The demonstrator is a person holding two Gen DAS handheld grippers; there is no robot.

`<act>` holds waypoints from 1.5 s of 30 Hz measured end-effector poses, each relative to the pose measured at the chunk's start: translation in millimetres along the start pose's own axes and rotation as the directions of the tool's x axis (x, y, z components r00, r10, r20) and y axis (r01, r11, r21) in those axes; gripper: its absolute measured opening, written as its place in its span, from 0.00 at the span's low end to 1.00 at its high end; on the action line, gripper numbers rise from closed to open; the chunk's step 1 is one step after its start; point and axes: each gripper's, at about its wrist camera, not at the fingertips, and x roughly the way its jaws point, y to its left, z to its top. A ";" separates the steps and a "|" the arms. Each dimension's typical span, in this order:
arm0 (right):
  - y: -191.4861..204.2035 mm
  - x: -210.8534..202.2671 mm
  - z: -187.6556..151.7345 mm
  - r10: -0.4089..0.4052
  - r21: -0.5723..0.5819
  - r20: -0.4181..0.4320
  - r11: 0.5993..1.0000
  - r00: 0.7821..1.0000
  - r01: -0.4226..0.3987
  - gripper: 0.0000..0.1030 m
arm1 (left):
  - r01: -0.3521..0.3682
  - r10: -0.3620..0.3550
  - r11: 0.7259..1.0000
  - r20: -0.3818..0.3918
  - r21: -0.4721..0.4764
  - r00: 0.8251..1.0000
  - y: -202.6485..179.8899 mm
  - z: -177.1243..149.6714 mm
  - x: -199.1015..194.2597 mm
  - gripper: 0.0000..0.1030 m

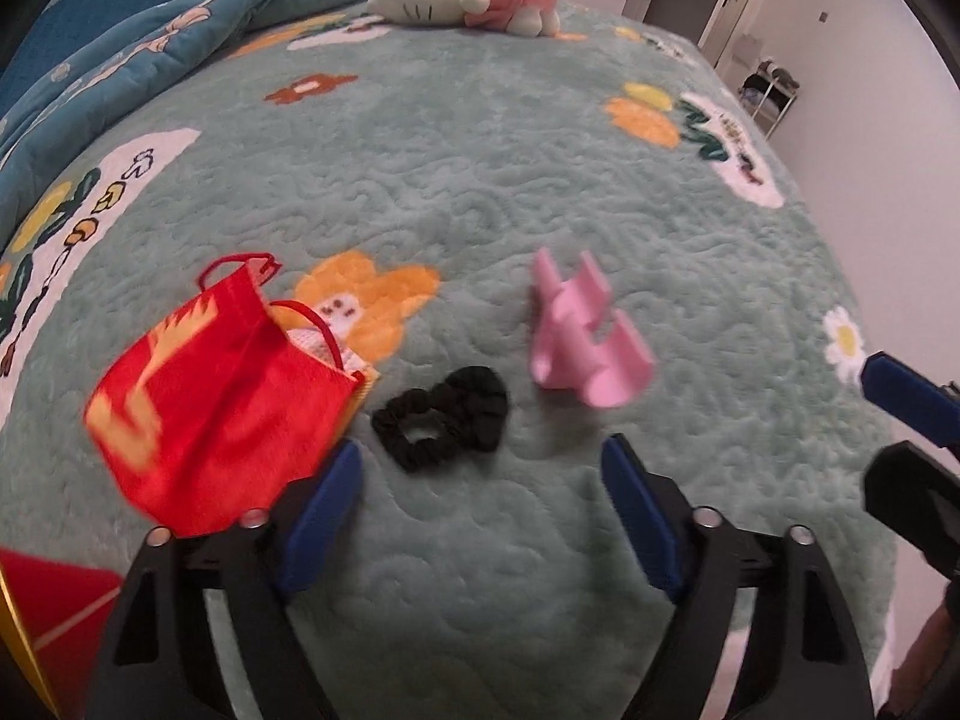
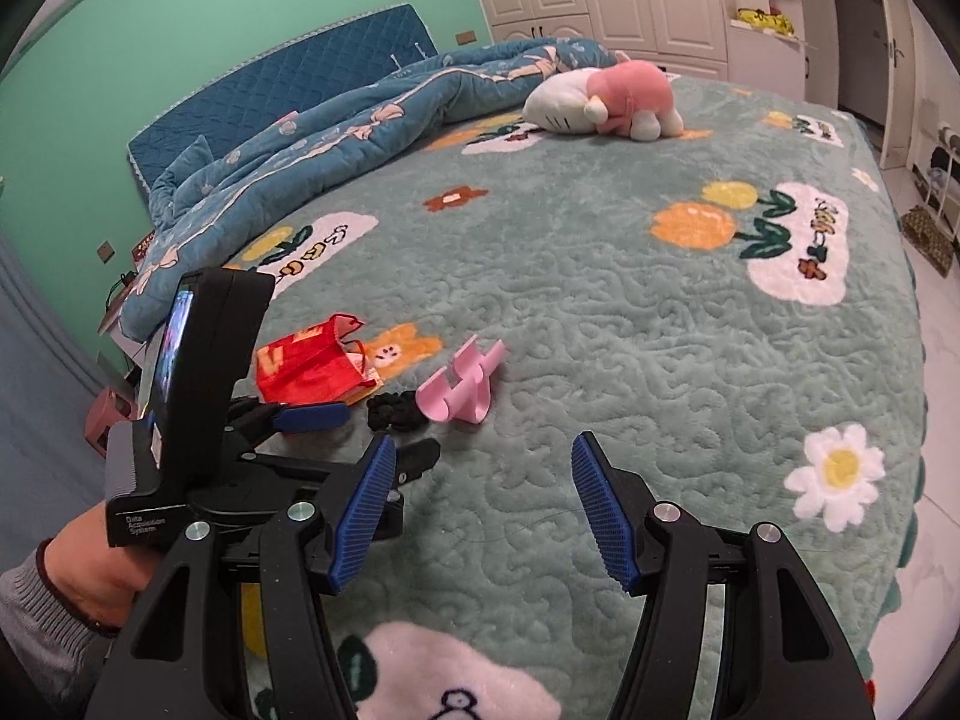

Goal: Collect trash
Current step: 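Grasp the black hair tie with the left gripper, then grasp the pink plastic piece with the right gripper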

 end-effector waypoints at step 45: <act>8.0 122.3 19.1 -0.028 -0.038 -0.099 0.999 0.995 0.024 0.27 | 0.036 -0.036 0.999 0.005 -0.021 0.999 18.1 -15.7 0.4 0.19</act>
